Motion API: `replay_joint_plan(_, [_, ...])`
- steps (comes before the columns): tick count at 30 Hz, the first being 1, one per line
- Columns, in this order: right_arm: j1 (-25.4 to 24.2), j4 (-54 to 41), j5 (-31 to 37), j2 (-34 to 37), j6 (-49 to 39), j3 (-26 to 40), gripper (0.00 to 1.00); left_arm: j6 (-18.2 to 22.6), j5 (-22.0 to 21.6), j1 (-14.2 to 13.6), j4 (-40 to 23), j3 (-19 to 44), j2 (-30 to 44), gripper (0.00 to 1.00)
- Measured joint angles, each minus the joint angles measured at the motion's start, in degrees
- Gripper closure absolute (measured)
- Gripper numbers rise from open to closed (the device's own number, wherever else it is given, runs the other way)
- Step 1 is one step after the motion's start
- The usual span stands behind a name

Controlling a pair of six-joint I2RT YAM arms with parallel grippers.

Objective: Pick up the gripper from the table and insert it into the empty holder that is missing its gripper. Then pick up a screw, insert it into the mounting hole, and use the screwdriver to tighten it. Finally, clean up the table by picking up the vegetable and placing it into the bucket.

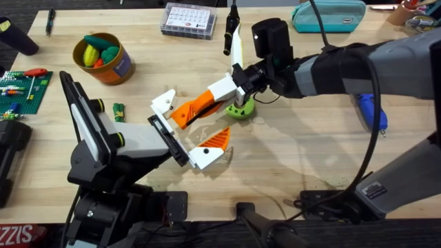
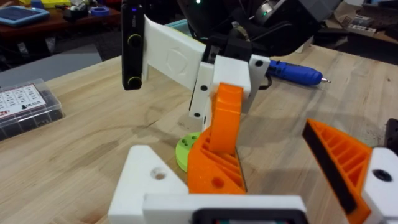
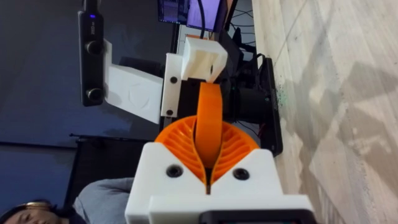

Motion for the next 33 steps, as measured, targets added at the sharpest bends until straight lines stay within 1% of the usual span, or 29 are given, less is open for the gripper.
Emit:
replay_joint_plan(6, [-0.49,-0.73,0.05,0.04,0.52,-0.02,0.988,-0.02,-0.17,-0.02,-0.04,0.00,-0.02,0.016])
replay_joint_plan(13, [-4.71,-0.69,0.39,0.04,2.59,-0.02,0.988,-0.02,-0.17,-0.02,-0.06,0.00,0.00,0.016])
replay_joint_plan(15, [-5.10,-0.69,0.61,0.04,3.43,-0.02,0.989,-0.02,-0.17,-0.02,-0.06,0.00,-0.02,0.016])
replay_joint_plan(20, [-3.97,0.67,0.66,0.05,5.60,0.02,0.988,-0.04,-0.17,-0.02,-0.08,0.00,0.00,0.016])
replay_joint_plan(23, [-3.03,5.67,0.62,0.33,8.01,0.78,0.988,-0.02,-0.33,-0.01,-0.07,0.00,0.00,0.016])
replay_joint_plan(25, [-1.95,9.18,1.31,0.42,10.83,2.19,0.988,0.31,-1.32,0.15,0.00,0.02,0.00,0.016])
replay_joint_plan(33, [-1.12,9.25,4.14,0.42,13.12,2.30,0.989,0.36,-2.59,0.22,-0.04,0.02,0.00,0.016])
